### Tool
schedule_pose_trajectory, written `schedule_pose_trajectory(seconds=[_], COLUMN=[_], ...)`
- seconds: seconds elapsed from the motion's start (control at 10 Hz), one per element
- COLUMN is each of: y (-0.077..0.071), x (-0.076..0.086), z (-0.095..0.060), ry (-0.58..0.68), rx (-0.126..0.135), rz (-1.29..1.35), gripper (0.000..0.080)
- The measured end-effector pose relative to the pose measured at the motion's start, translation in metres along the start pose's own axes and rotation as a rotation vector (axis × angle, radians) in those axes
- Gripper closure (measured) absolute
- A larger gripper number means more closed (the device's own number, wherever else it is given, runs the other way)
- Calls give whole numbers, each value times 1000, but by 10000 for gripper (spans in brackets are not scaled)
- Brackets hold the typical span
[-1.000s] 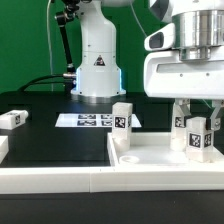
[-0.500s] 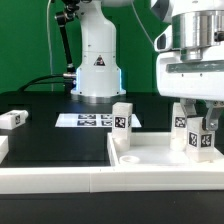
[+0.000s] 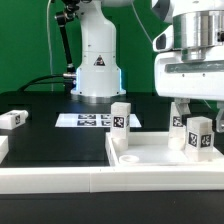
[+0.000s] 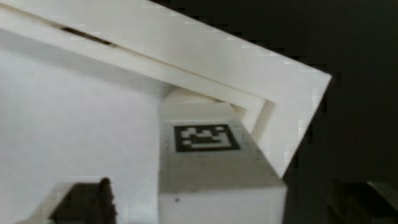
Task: Assemble square table
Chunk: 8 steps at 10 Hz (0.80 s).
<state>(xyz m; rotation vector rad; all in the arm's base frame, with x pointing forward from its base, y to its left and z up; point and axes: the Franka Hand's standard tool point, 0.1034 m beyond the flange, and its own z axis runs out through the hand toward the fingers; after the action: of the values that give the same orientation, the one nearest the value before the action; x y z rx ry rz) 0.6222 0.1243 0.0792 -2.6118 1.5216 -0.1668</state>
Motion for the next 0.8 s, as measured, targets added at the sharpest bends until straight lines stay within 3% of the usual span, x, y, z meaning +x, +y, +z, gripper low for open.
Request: schedule_pose_trajectory(seconds=[0.8], y=[-1], x=[-3], z=[0], ry=[4], rx=[8], rz=[-791], gripper=[150])
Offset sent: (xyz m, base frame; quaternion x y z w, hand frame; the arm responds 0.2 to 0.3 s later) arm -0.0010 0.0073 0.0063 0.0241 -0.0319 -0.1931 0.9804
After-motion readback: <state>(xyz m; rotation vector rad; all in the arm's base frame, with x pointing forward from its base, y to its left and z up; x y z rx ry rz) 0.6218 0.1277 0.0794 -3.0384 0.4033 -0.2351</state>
